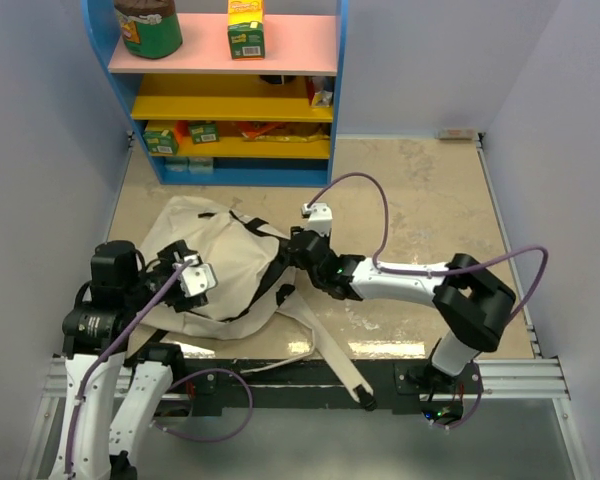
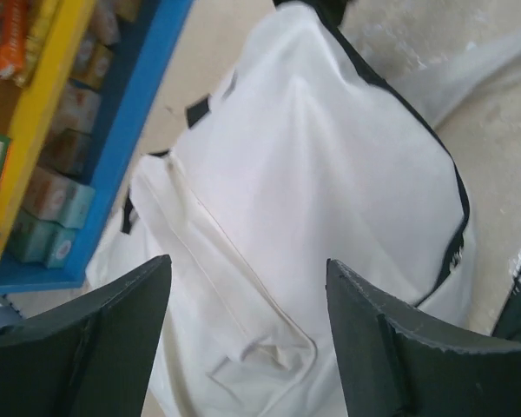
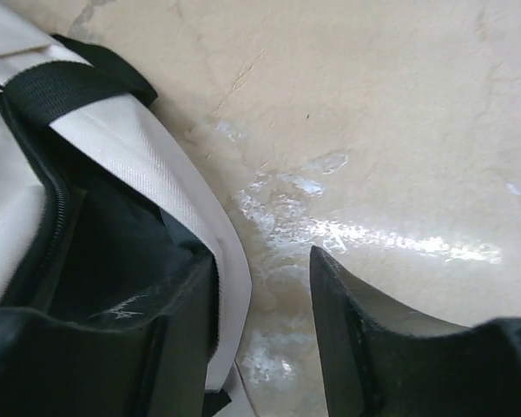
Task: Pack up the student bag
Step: Adjust the student bag at the center of the board, then zip the student bag at the center of the board.
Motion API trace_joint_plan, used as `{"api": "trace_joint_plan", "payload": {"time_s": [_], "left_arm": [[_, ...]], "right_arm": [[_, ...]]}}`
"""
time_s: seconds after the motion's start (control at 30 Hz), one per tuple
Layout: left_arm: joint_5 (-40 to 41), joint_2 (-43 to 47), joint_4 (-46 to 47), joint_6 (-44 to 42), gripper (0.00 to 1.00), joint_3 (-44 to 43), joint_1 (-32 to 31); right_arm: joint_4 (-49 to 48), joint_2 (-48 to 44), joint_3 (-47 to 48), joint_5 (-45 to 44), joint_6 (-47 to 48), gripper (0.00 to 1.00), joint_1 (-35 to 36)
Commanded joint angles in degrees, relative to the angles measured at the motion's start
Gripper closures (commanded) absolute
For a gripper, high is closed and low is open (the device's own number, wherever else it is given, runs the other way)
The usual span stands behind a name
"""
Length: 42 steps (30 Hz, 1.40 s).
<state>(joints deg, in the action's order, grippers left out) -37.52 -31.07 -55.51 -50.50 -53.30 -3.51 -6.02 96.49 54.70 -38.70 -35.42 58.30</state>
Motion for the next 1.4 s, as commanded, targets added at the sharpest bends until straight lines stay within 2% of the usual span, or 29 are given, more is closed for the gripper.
{"api": "trace_joint_plan", "payload": {"time_s": [0.0,0.13,0.27,0.4,0.47,0.53,0.67,0.8,1.0,1.23,1.37], "left_arm": [[0.3,-1.5,-12.0,-16.4,0.21,-1.6,-0.1],[-3.7,-2.7,-16.6,-22.3,0.12,-0.8,-0.2],[-6.9,-2.1,-19.9,-30.7,0.11,2.2,-0.1],[-8.7,-2.2,-19.9,-34.0,0.10,4.3,-0.2],[-8.6,-2.6,-19.8,-35.4,0.10,4.7,-0.2],[-8.8,-2.9,-19.1,-35.4,0.10,5.0,-0.2],[-9.4,-1.7,-11.8,-26.6,0.16,5.7,-0.2],[-9.6,-0.1,-5.9,-20.1,0.16,6.1,-0.2],[-9.2,0.1,-4.6,-17.0,0.16,6.6,-0.2],[-9.0,0.8,-4.3,-15.9,0.17,7.9,-0.2],[-8.8,0.9,-4.1,-15.8,0.17,8.2,-0.2]], "right_arm": [[-0.4,-10.2,-2.0,1.6,6.0,0.49,-0.8],[-5.3,-17.3,-8.1,10.0,13.4,0.43,-0.6],[-11.0,-24.4,-13.6,20.1,20.9,0.43,-0.5],[-12.8,-29.9,-16.9,35.2,30.7,0.42,0.8],[-14.6,-33.8,-19.1,38.5,37.7,0.39,4.5],[-16.0,-34.7,-20.9,40.8,39.6,0.34,6.8],[-13.6,-30.1,-18.8,38.9,43.0,0.34,11.0],[-17.4,-25.2,-18.1,34.5,46.7,0.35,17.7],[-20.9,-17.7,-14.8,30.6,51.4,0.37,21.9],[-23.3,-14.8,-12.5,23.4,58.4,0.39,24.5],[-24.4,-13.5,-11.9,24.1,59.9,0.41,24.4]]}}
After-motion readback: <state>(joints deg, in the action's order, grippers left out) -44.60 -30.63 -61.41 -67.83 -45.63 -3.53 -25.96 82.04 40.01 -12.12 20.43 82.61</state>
